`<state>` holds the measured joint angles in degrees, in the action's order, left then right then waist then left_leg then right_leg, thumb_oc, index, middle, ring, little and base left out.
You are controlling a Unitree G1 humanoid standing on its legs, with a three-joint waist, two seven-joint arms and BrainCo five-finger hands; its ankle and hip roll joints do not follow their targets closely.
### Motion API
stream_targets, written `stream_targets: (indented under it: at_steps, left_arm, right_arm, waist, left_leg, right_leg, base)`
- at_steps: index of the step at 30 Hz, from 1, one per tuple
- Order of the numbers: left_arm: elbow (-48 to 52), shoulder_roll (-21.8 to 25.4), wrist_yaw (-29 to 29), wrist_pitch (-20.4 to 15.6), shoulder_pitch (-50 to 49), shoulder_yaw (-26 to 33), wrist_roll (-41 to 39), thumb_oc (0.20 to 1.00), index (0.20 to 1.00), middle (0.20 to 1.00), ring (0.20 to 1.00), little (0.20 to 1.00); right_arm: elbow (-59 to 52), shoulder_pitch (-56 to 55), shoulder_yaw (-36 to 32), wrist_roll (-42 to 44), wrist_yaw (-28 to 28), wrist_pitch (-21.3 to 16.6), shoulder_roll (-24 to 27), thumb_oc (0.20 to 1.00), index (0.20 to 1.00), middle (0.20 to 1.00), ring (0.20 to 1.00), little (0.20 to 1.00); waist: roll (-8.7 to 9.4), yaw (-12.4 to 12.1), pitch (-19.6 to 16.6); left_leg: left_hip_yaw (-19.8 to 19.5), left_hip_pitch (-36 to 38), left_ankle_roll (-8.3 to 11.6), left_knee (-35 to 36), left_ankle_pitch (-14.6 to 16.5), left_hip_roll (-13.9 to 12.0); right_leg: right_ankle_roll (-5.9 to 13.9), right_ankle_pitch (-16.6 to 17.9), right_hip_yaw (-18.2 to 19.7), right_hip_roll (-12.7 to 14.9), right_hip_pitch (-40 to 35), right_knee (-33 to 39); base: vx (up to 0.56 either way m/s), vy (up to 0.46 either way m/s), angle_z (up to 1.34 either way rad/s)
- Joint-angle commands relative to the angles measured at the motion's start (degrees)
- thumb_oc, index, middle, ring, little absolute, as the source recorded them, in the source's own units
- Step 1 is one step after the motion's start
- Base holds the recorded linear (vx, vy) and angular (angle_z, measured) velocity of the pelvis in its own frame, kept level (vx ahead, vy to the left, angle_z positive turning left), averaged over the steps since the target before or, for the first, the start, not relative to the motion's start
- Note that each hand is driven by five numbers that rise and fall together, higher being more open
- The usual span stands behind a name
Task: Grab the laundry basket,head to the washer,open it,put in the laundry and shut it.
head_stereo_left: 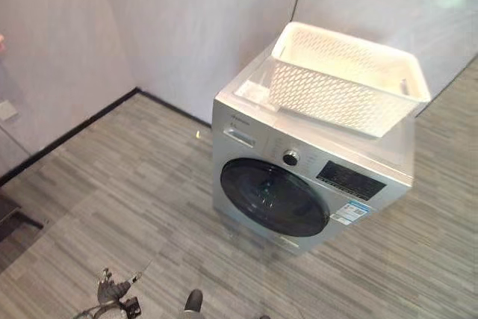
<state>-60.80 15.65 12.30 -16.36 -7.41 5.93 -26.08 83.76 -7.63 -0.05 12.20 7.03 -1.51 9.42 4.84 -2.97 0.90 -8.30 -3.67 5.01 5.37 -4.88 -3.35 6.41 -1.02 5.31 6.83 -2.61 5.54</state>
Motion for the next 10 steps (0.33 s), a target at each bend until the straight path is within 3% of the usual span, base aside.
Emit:
stream_targets:
  at_steps: [1, 10]
  left_arm:
    - [-2.5, -0.3, -2.2, -1.3, 0.3, 0.4, 0.9, 1.0, 1.0, 1.0, 1.0, 1.0]
    - [-9.4, -1.7, -5.2, 2.3, 0.9, -4.9, 7.2, 1.0, 1.0, 1.0, 1.0, 1.0]
  right_arm:
    - [0.8, 0.5, -1.5, 3.1, 0.3, -0.6, 1.1, 1.0, 1.0, 1.0, 1.0, 1.0]
    - [-2.9, 2.9, 1.7, 2.7, 0.5, -1.2, 1.3, 1.0, 1.0, 1.0, 1.0, 1.0]
  waist:
    - [-0.99, 0.0, -0.4]
    - [-2.34, 2.5, -1.4]
  left_leg:
    - [-2.0, 0.5, -1.56, -0.7, 4.1, -2.0]
    - [0.3, 2.2, -1.86, -0.4, 4.6, -2.6]
  right_leg:
    - [2.55, -3.1, -0.8, 0.9, 0.6, -2.7]
    - [2.45, -2.3, 1.2, 0.4, 1.4, -3.2]
  base:
    - [0.01, 0.017, -0.27]
    - [0.0, 0.024, -0.15]
